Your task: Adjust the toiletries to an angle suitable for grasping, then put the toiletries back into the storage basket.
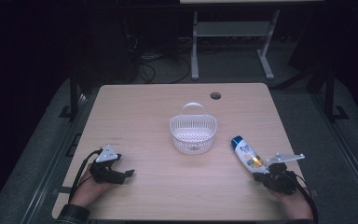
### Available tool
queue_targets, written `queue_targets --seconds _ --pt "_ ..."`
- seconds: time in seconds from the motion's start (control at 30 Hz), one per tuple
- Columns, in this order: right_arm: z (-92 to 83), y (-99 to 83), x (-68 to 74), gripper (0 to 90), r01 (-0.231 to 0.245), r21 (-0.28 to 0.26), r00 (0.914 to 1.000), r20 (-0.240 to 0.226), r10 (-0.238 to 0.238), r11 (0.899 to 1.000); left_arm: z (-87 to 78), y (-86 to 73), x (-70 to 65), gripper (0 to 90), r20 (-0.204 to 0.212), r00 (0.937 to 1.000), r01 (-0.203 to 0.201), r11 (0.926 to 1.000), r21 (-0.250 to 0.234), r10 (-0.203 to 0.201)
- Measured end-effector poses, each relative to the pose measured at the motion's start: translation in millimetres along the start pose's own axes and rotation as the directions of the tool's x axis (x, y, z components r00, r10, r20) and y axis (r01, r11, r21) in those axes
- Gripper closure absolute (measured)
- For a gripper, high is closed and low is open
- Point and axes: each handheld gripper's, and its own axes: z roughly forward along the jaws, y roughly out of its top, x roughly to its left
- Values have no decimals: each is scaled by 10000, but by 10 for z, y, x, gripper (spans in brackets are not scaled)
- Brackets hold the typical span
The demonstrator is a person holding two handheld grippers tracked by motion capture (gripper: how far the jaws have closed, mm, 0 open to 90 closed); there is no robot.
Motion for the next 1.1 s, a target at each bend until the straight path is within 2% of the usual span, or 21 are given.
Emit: queue_targets --seconds 0.13,0.27,0.37,0.43,0.57,0.6,0.7,0.73,0.8,0.97,1.1 --pt "-45 10 0 848 -136 -233 9996 -237 131 9996 1 0 0 131 1 10000 6 10000 -10 -6" --pt "-98 38 19 744 -184 -597 9986 -507 154 9980 0 0 0 131 -1 10000 -1 10000 0 1" --pt "-126 61 38 659 -133 -816 9985 -546 89 9966 0 0 0 131 0 10000 -1 10000 1 1" --pt "-140 72 50 610 -121 -890 9989 -454 81 9960 0 0 0 131 1 10000 6 10000 -6 -6" --pt "-138 100 59 422 -90 -946 9996 -267 65 9955 2 1 -1 131 13 10000 10 10000 -11 -10" --pt "-138 100 59 422 -90 -946 9996 -267 65 9955 2 1 -1 131 13 10000 10 10000 -11 -10" --pt "-152 141 66 298 -123 -1016 9998 -138 109 9947 4 1 -2 131 3 10000 16 10000 -38 -16" --pt "-152 141 66 298 -123 -1016 9998 -138 109 9947 4 1 -2 131 3 10000 16 10000 -38 -16" --pt "-156 185 69 220 -58 -1040 10000 -45 53 9946 5 2 0 131 15 10000 -8 10000 -38 8" --pt "-137 266 67 150 -2 -921 10000 92 11 9957 8 4 -1 131 16 10000 -4 10000 -54 4" --pt "-122 311 59 135 85 -884 9998 194 -69 9960 8 3 -1 131 15 10000 -4 10000 -55 4"
